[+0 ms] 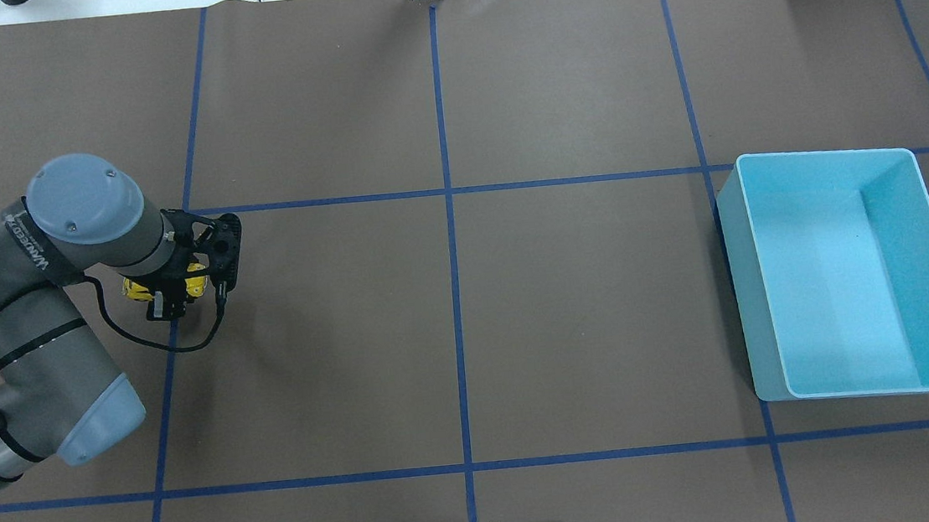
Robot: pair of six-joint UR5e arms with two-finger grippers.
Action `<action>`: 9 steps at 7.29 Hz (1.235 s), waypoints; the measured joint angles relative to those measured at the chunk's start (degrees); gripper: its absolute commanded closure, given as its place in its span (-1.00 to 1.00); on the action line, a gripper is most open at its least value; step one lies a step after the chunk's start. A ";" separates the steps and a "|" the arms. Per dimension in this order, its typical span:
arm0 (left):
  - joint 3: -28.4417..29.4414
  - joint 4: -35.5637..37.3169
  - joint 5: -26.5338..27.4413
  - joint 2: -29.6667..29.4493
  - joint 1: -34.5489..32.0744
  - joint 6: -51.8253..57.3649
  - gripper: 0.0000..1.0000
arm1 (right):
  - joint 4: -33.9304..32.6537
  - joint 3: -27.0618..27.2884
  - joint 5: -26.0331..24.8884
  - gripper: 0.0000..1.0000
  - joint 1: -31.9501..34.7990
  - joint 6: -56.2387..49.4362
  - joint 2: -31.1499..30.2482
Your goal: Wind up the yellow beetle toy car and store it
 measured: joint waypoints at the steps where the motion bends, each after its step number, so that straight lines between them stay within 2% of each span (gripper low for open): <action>1: 0.28 -1.21 -2.78 0.05 -1.30 -0.04 1.00 | 0.00 0.00 0.00 -1.00 -0.01 0.00 0.01; 3: 1.64 -4.20 -8.27 0.16 -2.32 -0.09 1.00 | 0.00 0.00 0.00 -1.00 -0.02 0.00 0.05; 6: 4.49 -8.19 -11.42 0.15 -2.34 -0.02 1.00 | 0.00 -0.03 0.00 -1.00 -0.02 0.00 0.06; 9: 5.17 -10.28 -12.35 0.21 -2.61 -0.11 1.00 | 0.00 -0.02 0.00 -1.00 -0.02 -0.02 0.06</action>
